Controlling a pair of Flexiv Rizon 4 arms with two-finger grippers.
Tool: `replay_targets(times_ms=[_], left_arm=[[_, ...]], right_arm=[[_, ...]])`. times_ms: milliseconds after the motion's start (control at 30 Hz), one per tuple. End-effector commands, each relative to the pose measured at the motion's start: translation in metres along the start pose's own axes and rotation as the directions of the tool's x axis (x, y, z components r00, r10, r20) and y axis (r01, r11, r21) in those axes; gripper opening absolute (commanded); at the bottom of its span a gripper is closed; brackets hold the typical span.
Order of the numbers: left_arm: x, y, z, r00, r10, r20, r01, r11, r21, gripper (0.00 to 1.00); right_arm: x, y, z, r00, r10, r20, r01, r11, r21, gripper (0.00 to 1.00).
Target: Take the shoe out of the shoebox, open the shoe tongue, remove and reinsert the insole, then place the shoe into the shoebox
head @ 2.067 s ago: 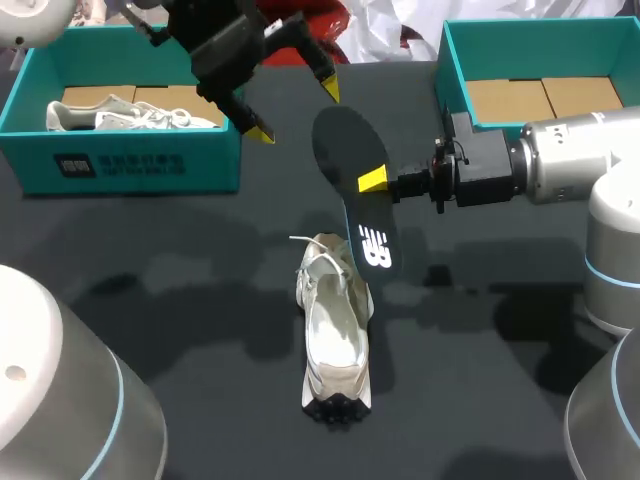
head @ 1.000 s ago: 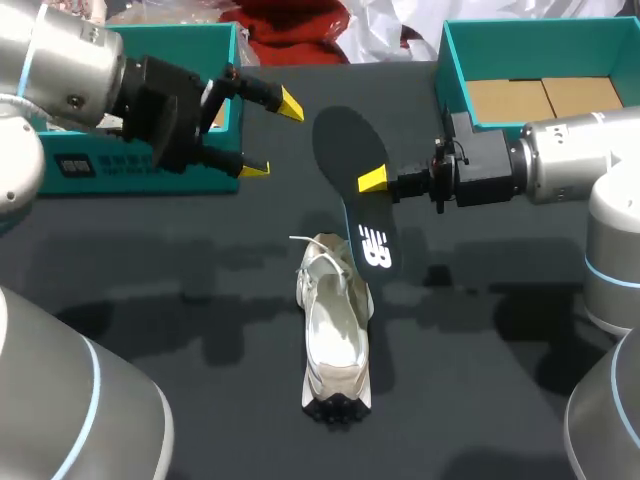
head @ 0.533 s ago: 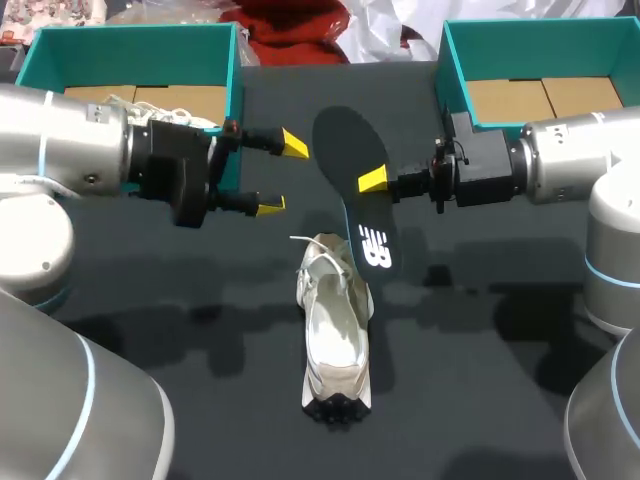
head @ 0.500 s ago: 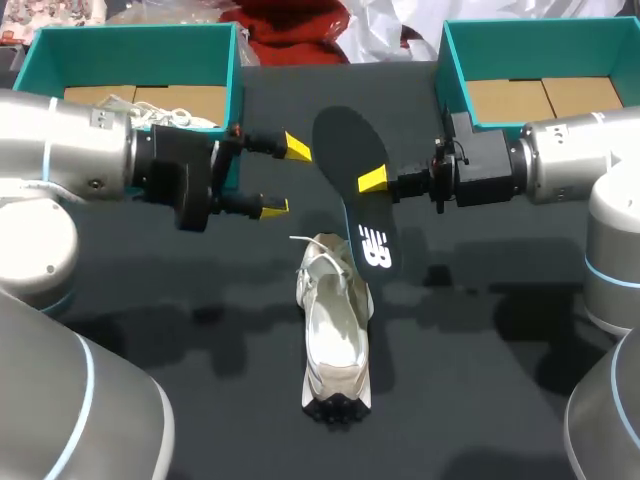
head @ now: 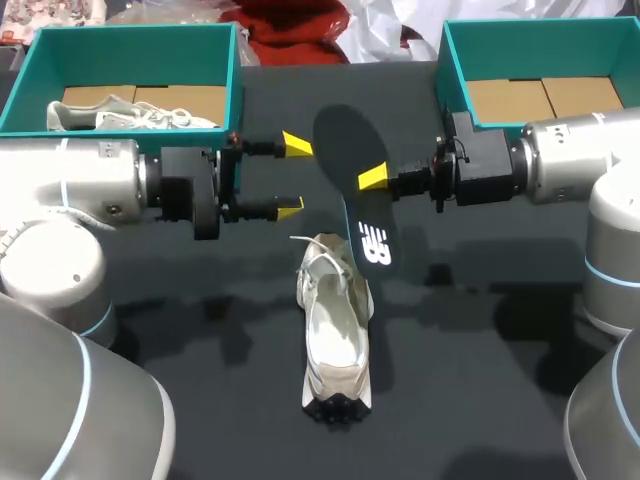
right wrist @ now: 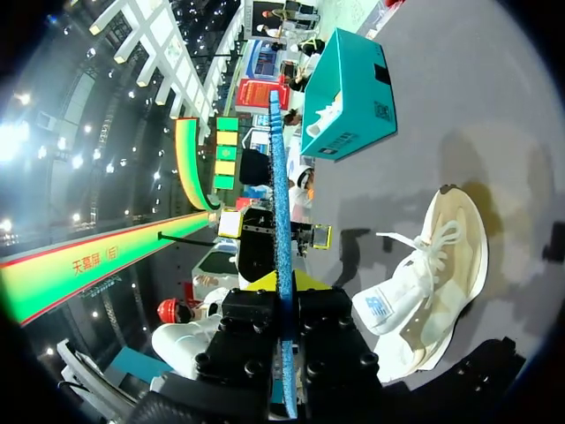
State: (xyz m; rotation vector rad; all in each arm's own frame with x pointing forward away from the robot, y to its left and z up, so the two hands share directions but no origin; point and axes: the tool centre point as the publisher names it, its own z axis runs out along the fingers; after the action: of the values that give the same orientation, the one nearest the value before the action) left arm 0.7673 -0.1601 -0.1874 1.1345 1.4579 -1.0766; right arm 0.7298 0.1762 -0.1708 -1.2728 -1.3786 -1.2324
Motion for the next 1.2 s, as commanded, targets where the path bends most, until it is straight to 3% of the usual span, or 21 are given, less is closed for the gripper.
replay_targets(times_ms=[33, 267, 400, 567, 733, 1200], left_arm=[[0.003, 0.009, 0.023, 0.999, 0.000, 0.041, 0.000, 1.000, -0.001, 1.00], [0.002, 0.009, 0.037, 0.999, 0.008, 0.052, -0.008, 1.000, 0.004, 1.00], [0.002, 0.008, 0.040, 0.999, 0.008, 0.050, -0.008, 1.000, 0.008, 0.75], [0.003, 0.006, 0.043, 0.998, 0.009, 0.057, -0.010, 1.000, 0.004, 0.49], [0.004, 0.004, 0.047, 0.998, 0.016, 0.057, -0.016, 1.000, 0.004, 0.47], [0.003, 0.004, 0.054, 0.998, 0.039, 0.052, -0.039, 0.999, 0.001, 0.27]], right_arm=[[-0.007, -0.002, 0.009, 0.999, 0.010, -0.035, -0.011, 1.000, -0.017, 0.00], [-0.013, -0.003, 0.016, 0.997, 0.049, -0.055, -0.050, 0.998, -0.023, 0.00], [-0.014, -0.003, 0.018, 0.997, 0.055, -0.062, -0.057, 0.998, -0.023, 0.00], [-0.018, 0.000, 0.019, 0.996, 0.064, -0.066, -0.066, 0.997, -0.039, 0.00], [-0.019, 0.003, 0.021, 0.995, 0.067, -0.068, -0.070, 0.997, -0.043, 0.00], [-0.020, 0.004, 0.022, 0.995, 0.071, -0.072, -0.074, 0.996, -0.042, 0.00]])
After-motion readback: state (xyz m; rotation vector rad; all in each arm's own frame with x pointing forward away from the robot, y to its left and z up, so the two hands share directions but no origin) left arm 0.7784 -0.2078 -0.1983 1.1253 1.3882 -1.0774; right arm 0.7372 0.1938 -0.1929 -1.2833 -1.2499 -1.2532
